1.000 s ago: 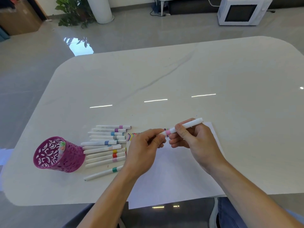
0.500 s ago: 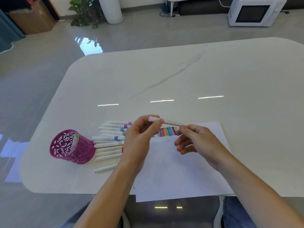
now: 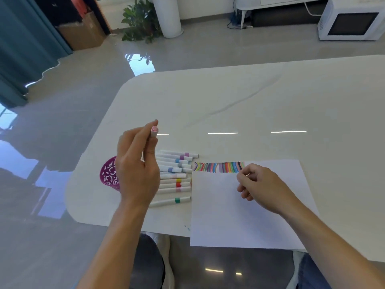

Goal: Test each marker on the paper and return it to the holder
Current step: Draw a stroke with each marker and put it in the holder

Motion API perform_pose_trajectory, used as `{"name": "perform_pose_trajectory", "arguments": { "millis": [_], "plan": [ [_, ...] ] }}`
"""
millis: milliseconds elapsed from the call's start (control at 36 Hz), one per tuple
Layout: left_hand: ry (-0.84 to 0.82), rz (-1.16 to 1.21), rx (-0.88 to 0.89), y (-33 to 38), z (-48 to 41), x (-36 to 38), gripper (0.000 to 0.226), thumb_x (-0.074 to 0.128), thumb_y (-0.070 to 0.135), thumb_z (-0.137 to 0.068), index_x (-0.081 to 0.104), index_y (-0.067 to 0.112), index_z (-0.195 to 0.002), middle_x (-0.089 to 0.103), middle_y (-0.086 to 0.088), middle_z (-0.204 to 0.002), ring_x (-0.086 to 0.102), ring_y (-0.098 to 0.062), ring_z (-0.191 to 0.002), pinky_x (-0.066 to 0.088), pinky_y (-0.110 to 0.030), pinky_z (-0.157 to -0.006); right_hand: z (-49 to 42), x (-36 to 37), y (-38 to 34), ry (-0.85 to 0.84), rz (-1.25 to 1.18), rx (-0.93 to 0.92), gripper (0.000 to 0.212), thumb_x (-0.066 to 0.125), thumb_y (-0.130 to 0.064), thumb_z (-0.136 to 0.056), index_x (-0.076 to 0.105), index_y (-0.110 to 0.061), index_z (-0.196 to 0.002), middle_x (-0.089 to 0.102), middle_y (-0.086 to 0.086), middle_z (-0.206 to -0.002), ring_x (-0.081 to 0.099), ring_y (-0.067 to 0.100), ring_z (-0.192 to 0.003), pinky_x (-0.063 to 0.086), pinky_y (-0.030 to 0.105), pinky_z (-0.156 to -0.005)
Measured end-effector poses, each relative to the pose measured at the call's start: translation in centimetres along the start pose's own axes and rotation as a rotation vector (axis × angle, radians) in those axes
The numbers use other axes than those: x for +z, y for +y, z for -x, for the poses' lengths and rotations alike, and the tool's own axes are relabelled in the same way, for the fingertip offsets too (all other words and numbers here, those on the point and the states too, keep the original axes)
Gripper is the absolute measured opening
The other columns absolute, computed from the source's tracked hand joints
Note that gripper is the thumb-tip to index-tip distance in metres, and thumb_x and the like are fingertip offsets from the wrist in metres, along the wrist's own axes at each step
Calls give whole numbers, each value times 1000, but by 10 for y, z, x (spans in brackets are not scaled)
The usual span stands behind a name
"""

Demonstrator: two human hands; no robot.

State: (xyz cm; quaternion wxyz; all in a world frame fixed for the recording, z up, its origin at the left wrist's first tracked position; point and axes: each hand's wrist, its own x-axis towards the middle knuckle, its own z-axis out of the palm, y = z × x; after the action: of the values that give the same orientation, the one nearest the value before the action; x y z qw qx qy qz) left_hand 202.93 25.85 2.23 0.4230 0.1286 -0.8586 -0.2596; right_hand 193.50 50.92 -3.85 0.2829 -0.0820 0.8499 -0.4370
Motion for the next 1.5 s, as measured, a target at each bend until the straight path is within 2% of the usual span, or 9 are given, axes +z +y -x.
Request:
{"name": "perform_pose_trajectory", "arguments": {
  "millis": [194, 333, 472, 583, 889, 1056, 1167, 1361, 1500],
  "plan": [
    [-90, -205, -46, -25, -5, -17, 27, 53, 22, -104, 65, 21, -128, 60, 10, -111, 57, -13, -101, 36, -2, -82, 2, 2, -3, 13, 92, -12, 12, 55, -32, -102, 64, -26, -98, 76, -6, -81, 73, 9, -69, 62, 40, -79],
    [-90, -247, -150, -33, -6, -22, 25, 52, 25, -104, 63, 29, -126, 63, 9, -112, 59, -14, -98, 49, -27, -80, 2, 3, -3, 18, 144, -6, 11, 54, -34, -102, 62, -28, -97, 75, -8, -81, 73, 11, -75, 62, 40, -79],
    [-114, -308, -262, -43, -8, -28, 17, 54, 21, -102, 63, 31, -112, 62, 10, -107, 59, -12, -89, 44, -27, -77, 2, 4, -3, 12, 168, -6, 10, 54, -34, -101, 62, -30, -96, 75, -9, -82, 73, 14, -81, 60, 40, -78],
    [-198, -389, -373, -51, -5, -30, 19, 52, 19, -102, 66, 26, -112, 62, 1, -115, 59, -19, -95, 41, -31, -82, 1, 6, -3, 9, 177, -5, 11, 54, -34, -100, 61, -31, -93, 74, -9, -82, 72, 16, -82, 60, 41, -78],
    [-362, -556, -521, -52, -3, -28, 19, 52, 26, -99, 68, 18, -104, 66, -3, -103, 49, -21, -86, 39, -35, -74, 1, 7, -3, -8, 200, 12, 11, 53, -36, -100, 61, -31, -93, 73, -9, -89, 72, 17, -86, 60, 40, -81],
    [-360, -540, -578, -50, -3, -26, 17, 56, 23, -98, 66, 16, -110, 63, -7, -110, 48, -22, -89, 43, -37, -78, 1, 8, -4, -19, 227, 10, 11, 53, -36, -101, 60, -30, -96, 73, -9, -91, 71, 17, -89, 59, 40, -82],
    [-338, -526, -543, -48, -3, -25, 24, 59, 25, -97, 64, 14, -117, 63, -8, -115, 50, -20, -91, 44, -38, -85, 1, 8, -4, -22, 246, 6, 12, 52, -36, -102, 60, -30, -98, 73, -9, -93, 71, 17, -90, 59, 41, -84],
    [-249, -415, -317, -31, -2, -19, 28, 67, 21, -94, 64, 17, -121, 67, -1, -119, 61, -18, -107, 41, -26, -87, 0, 9, -4, -15, 251, -1, 11, 52, -37, -102, 60, -30, -97, 72, -9, -94, 71, 17, -89, 59, 40, -83],
    [-452, -297, -152, -14, 7, -3, 27, 69, 18, -93, 64, 22, -119, 64, 6, -115, 60, -14, -103, 50, -33, -90, -1, 9, -2, -7, 267, -11, 10, 52, -37, -102, 59, -31, -96, 72, -11, -93, 71, 16, -87, 59, 38, -81]
  ]
}}
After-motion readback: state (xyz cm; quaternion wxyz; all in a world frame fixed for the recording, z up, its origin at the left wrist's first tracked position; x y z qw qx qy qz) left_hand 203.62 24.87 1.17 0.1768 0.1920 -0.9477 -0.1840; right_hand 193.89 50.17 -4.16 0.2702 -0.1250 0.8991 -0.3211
